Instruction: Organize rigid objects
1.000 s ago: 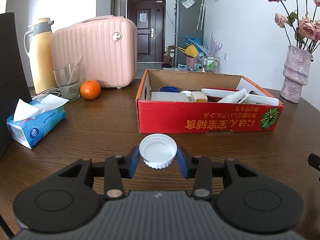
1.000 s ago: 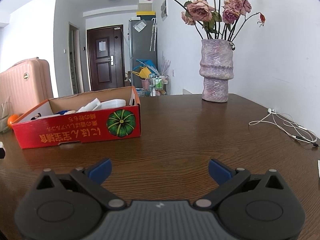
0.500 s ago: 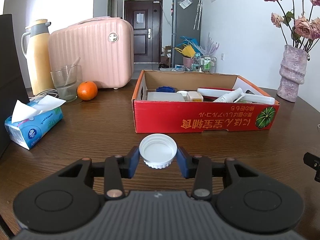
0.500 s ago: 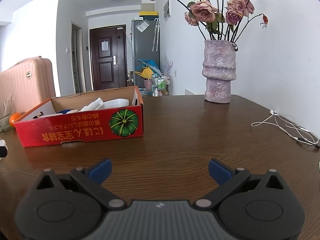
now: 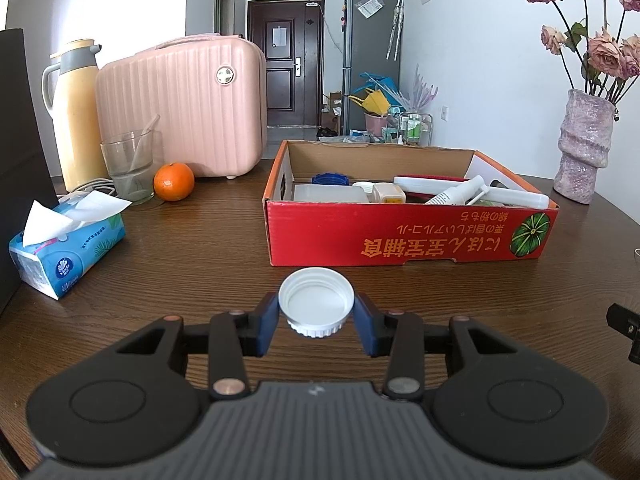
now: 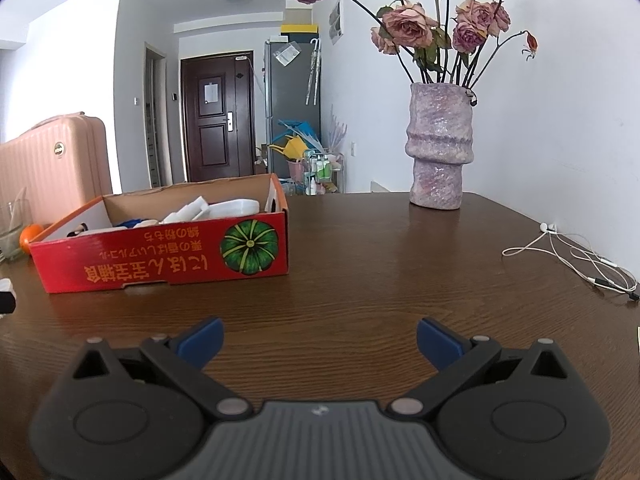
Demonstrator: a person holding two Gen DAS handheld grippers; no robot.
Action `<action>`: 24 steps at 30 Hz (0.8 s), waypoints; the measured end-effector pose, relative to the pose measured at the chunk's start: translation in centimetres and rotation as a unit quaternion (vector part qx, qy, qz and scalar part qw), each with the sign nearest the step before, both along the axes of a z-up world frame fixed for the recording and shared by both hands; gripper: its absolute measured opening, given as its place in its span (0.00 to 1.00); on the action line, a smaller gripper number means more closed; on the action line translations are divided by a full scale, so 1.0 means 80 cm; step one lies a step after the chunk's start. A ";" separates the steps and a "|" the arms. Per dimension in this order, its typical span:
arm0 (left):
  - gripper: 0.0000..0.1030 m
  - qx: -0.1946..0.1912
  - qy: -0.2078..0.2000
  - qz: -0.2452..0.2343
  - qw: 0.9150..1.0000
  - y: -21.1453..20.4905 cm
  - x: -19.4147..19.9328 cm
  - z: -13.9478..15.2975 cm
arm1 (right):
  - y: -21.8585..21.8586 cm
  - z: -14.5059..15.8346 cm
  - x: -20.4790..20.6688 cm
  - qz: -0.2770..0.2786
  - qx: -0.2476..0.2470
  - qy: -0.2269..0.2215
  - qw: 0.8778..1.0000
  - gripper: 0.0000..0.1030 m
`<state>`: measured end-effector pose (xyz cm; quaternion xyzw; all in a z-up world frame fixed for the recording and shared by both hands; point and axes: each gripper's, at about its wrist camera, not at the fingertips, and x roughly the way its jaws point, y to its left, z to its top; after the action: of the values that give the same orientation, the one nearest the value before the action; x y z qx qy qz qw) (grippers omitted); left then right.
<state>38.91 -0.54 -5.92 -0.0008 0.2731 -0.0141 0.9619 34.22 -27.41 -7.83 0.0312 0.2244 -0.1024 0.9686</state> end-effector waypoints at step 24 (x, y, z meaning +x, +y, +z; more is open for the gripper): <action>0.41 -0.008 0.008 0.001 1.000 0.005 0.005 -0.003 | -0.237 0.047 0.017 -0.172 -0.090 -0.001 0.981 0.99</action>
<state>39.34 -0.17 -6.16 -0.0086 0.2804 -0.0149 0.9597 35.59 -46.40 -4.06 -0.0182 0.2048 -0.2873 0.9355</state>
